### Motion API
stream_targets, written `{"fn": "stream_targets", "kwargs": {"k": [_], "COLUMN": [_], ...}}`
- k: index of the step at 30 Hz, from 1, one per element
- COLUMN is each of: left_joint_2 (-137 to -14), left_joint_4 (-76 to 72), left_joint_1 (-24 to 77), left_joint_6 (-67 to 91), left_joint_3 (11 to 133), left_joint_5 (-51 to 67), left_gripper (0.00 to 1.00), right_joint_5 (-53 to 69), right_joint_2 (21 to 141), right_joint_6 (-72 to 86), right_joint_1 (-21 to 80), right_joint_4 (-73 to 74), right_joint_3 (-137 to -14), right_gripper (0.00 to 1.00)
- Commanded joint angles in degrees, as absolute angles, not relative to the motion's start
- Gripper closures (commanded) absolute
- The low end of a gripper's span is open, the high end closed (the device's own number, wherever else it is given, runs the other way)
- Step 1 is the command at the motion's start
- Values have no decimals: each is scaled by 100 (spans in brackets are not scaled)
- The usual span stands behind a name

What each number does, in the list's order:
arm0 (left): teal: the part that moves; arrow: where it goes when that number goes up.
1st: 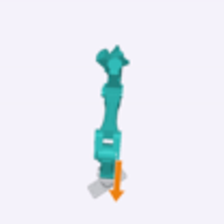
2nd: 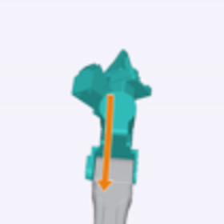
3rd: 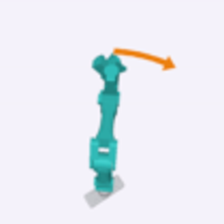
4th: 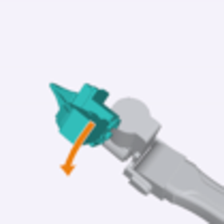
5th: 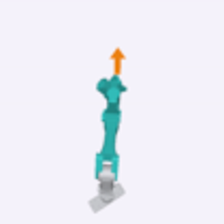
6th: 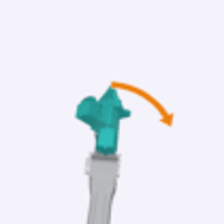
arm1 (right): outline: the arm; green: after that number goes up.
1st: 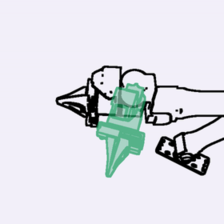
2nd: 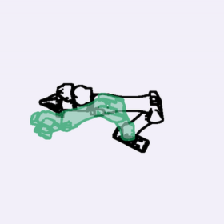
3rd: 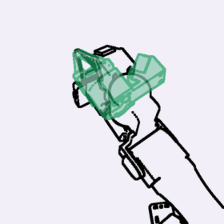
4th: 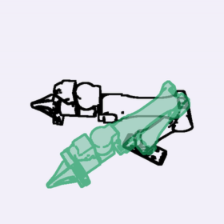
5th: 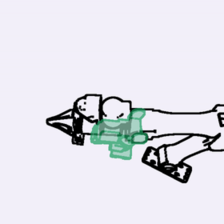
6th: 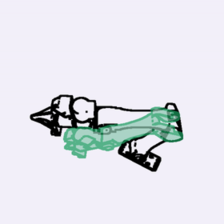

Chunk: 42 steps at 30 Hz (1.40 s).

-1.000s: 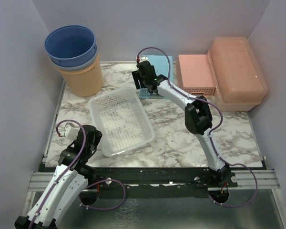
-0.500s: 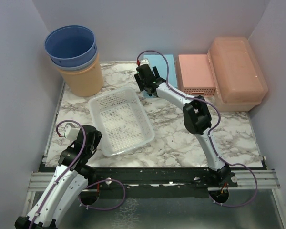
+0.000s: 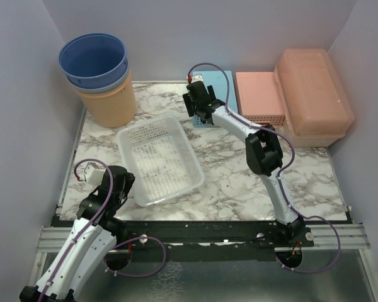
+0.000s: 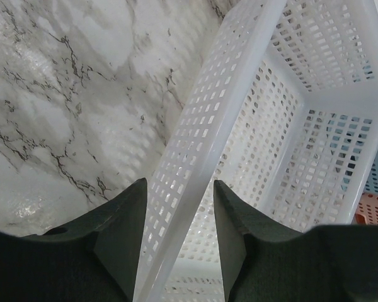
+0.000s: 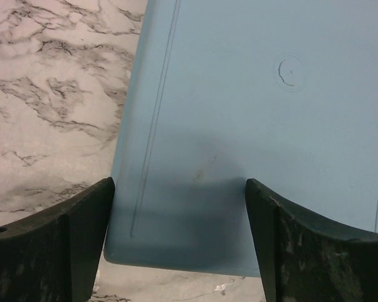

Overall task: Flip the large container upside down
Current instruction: Move the container to the center of the board, then turn the container upside down at the center of the board.

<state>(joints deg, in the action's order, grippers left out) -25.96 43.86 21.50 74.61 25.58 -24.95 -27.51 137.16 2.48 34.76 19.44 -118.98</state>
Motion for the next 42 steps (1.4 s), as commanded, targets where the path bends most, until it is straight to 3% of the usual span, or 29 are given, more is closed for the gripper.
{"fn": "stream_targets", "kwargs": {"k": [1, 9, 16, 26, 35, 42], "left_joint_2": [-2675, -2754, -2789, -2786, -2747, -2699], "left_joint_4": [4341, 4313, 4246, 4106, 4026, 3886], "left_joint_1": [2153, 2153, 2153, 2153, 2153, 2153], "left_joint_6": [7484, 7429, 7444, 7415, 7348, 7392], "left_joint_3": [2471, 2446, 2391, 2304, 2273, 2183], "left_joint_5": [-2537, -2518, -2514, -2410, -2352, -2216], "left_gripper": [52, 49, 49, 50, 57, 61], "right_joint_5": [-2000, -824, 642, 3343, 3711, 3124], "right_joint_2": [13339, 12018, 10588, 10322, 9988, 9327], "right_joint_6": [410, 570, 1449, 2958, 3883, 4773], "right_joint_1": [3415, 3410, 3412, 3412, 3410, 3417], "right_joint_4": [2108, 1803, 1159, 569, -650, -1572], "right_joint_3": [-11499, -10594, -8702, -7229, -6092, -4970], "right_gripper": [17, 17, 18, 27, 33, 29]}}
